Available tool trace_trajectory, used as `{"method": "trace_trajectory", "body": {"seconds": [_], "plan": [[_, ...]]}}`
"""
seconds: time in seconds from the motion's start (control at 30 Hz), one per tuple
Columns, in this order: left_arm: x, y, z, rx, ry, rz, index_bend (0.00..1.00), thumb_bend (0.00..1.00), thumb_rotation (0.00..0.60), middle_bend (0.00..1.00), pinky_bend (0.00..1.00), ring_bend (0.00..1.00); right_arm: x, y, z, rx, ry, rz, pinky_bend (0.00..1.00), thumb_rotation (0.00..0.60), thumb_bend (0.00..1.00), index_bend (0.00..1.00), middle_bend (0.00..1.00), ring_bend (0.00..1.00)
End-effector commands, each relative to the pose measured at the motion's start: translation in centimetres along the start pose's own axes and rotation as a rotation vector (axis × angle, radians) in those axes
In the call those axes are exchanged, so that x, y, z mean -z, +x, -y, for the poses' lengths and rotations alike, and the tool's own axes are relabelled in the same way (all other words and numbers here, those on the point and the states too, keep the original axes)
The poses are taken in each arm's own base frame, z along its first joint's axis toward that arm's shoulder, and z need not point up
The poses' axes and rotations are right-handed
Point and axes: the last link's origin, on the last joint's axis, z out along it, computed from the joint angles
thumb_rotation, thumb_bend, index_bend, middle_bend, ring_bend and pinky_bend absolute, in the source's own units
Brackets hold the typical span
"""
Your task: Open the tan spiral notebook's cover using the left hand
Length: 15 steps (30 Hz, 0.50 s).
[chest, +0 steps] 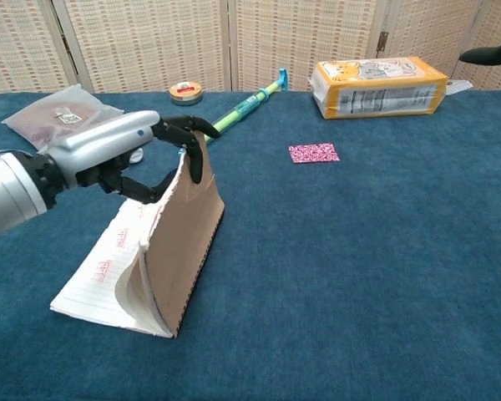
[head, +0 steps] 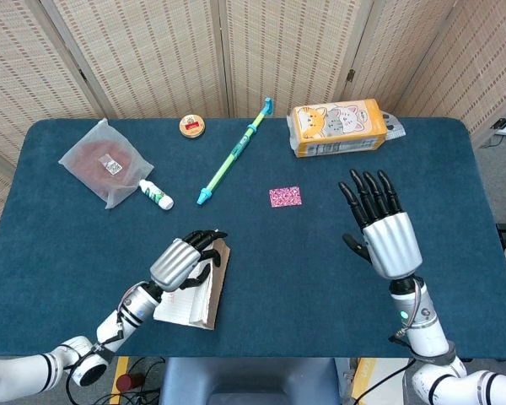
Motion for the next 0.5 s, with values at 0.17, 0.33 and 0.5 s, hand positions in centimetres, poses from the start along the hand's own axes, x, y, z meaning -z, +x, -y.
{"method": "trace_trajectory", "body": {"seconds": [0.17,0.33,0.5], "plan": [[-2.2,-0.3,-3.8,-0.024,-0.015,0.049,0.46,0.62,0.600,0.18,0.22,0.12,0.5,0.9,-1.5,0.000,-0.040,-0.023,0.00,0.600,0.00,0.00,0.00,0.00],[-3.2,-0.9,-5.7,-0.026,-0.019,0.085,0.31,0.57,0.600,0.15,0.22,0.07,0.8,1.4,-2.0,-0.006,-0.058,-0.042,0.00,0.600,0.00,0.00,0.00,0.00],[-4.2,-1.4,-6.9,0.009,-0.002,0.129,0.05,0.27,0.557,0.03,0.22,0.00,0.9,1.7,-2.5,-0.015,-0.075,-0.054,0.00,0.600,0.00,0.00,0.00,0.00]]}}
